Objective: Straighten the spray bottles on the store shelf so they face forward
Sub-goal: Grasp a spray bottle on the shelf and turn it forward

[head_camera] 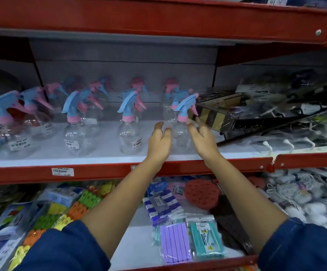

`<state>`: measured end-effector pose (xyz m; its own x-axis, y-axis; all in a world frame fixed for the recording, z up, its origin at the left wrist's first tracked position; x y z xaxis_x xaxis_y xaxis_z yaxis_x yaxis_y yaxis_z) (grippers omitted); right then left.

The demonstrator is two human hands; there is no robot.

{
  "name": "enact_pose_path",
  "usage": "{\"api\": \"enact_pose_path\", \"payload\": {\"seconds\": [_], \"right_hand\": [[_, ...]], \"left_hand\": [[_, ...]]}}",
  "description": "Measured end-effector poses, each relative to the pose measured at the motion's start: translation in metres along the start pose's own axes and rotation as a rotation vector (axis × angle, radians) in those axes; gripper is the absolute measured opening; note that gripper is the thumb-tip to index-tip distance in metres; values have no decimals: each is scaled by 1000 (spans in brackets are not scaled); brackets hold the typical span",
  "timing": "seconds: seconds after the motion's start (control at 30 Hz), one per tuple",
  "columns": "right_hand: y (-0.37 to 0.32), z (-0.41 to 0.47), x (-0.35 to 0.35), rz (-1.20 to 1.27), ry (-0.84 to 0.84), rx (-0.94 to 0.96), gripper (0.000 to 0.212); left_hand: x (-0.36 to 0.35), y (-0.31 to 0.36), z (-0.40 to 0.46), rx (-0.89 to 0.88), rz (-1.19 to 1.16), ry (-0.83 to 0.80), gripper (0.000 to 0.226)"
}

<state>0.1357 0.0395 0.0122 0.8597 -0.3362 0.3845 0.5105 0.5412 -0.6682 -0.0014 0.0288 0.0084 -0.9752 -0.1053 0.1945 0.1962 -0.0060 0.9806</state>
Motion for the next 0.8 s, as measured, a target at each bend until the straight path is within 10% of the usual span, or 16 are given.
{"api": "enact_pose_path", "payload": {"seconds": [0.8], "right_hand": [[-11,-49,10,-21,-109,88,48]], "left_hand": [[-6,-6,-57,-134,171,15,37]]}}
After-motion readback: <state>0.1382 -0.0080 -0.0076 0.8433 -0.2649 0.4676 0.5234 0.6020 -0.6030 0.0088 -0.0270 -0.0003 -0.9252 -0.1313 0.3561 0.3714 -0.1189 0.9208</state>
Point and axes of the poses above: each hand's wrist, its own z-axis towards the middle knuckle, its own x-axis out of the back of the hand, y = z × x, the point moved 3 cm from there along z, towards the middle knuckle, and after that the axes turned 15 degrees about x, right-handed, at the moved point
